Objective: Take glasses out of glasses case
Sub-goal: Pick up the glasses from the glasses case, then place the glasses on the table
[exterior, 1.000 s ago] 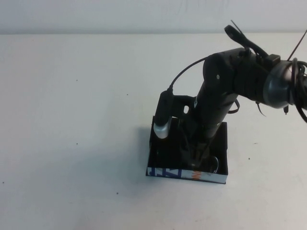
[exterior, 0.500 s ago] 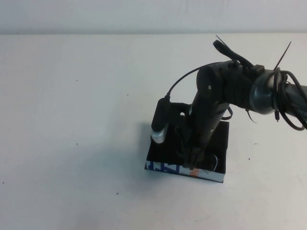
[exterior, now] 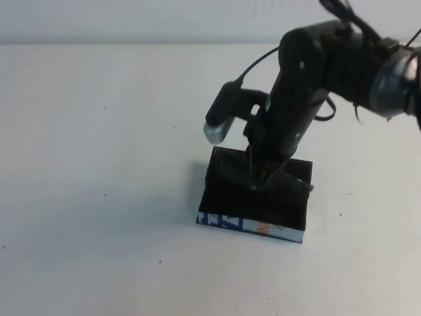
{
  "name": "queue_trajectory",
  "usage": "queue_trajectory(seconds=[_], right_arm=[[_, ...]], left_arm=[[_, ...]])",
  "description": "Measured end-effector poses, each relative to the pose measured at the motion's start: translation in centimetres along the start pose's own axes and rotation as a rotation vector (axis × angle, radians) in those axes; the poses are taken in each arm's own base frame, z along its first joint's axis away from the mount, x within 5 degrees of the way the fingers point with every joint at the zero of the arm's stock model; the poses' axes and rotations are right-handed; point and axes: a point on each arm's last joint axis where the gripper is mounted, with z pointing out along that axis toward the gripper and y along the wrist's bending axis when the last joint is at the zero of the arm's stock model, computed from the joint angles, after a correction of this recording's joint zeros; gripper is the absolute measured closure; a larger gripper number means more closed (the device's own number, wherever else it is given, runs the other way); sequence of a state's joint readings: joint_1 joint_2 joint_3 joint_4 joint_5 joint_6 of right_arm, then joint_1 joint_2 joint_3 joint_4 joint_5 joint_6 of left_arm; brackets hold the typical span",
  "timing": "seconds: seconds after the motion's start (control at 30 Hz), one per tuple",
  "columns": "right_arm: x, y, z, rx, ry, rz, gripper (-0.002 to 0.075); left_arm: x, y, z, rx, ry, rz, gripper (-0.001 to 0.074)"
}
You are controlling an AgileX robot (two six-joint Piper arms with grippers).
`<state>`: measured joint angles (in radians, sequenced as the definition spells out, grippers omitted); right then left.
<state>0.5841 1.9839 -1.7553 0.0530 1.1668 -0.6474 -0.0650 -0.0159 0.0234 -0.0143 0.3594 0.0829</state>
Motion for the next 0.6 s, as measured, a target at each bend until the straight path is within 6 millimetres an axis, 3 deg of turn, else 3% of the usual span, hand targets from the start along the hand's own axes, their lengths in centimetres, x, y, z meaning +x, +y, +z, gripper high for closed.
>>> queue_trajectory(seconds=[0.17,0.27,0.43,0.6], right_arm=[[1.6,-0.2,-5.8,0.038,-0.077,0.307,0.0673],[4.1,0.4,-7.4,0.016,-0.080,0.439,0.0673],[9.9,2.9,-7.8,-0.016,-0.006,0.594,0.0673],[15.9,4.2,-6.7,0.045,-0.041,0.838,0.0673]], left_arm=[[0.0,0.0,0.0,0.000,0.000,0.000,0.0739],[0.0,0.0,0.0,0.000,0.000,0.000,0.0740],[0.0,0.0,0.0,0.000,0.000,0.000,0.0739],[0.0,0.0,0.0,0.000,0.000,0.000,0.0739]])
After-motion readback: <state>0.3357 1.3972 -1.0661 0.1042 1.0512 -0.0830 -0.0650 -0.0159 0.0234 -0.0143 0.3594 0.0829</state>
